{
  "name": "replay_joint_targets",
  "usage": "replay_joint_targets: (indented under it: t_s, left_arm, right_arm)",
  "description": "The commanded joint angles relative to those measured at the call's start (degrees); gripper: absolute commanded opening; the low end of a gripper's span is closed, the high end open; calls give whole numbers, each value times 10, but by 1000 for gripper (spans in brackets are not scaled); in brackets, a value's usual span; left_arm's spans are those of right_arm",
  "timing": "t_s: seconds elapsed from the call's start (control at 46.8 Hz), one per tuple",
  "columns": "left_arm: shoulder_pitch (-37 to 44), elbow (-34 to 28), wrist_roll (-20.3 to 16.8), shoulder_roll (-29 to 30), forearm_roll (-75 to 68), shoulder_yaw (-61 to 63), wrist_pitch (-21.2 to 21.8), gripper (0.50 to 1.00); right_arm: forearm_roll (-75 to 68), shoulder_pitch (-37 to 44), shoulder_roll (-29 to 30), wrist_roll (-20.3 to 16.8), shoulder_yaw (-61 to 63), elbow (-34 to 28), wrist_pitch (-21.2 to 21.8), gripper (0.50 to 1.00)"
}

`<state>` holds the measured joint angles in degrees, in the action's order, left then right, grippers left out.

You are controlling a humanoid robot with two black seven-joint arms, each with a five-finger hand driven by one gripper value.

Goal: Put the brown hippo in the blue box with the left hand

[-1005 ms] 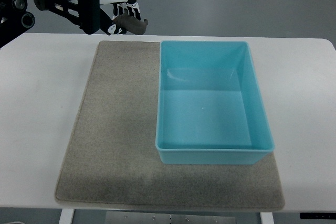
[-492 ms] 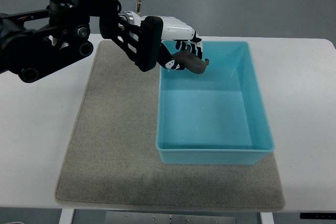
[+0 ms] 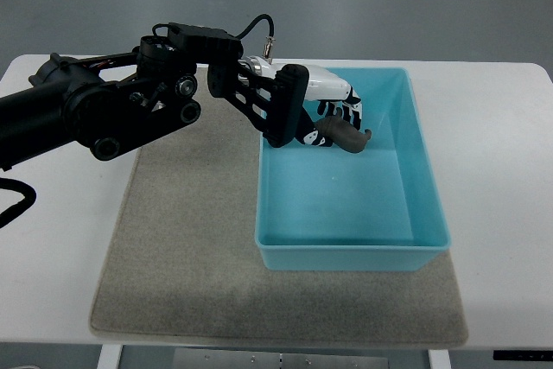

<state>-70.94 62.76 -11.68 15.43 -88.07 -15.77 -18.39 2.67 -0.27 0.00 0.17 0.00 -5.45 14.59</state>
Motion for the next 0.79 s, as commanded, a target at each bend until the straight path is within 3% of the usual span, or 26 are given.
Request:
replay_joint_targets:
  t_s: [0.0,0.064,0.15,0.192,0.235,0.257,0.406,0.556,0.77]
  left_arm:
    - [9,0,0,-1,0,2,0,568]
    - [10,0,0,0,0,14,1,672]
    - [9,0,0,-1,2,29,4,745]
    - [9,0,0,-1,7,29,6,831]
    - [9,-1,0,-1,13,28,9,970]
    - [9,-2,0,-1,14,27,11,998]
    - [10,-10,0,-1,46,21,15,999]
    - [8,-24,0,3,169,16,17,999]
    - [6,-47,0,19,321,15,54,999]
  right_arm:
    - [0,0,0,0,0,0,0,936]
    - [1,0,0,0,0,0,0,936]
    - [1,0,0,0,0,0,0,936]
    - [0,0,0,0,0,0,0,936]
    - [0,0,0,0,0,0,0,936]
    - [0,0,0,0,0,0,0,936]
    - [1,0,0,0,0,0,0,936]
    - [0,0,0,0,0,0,0,936]
    - [0,0,0,0,-1,0,0,936]
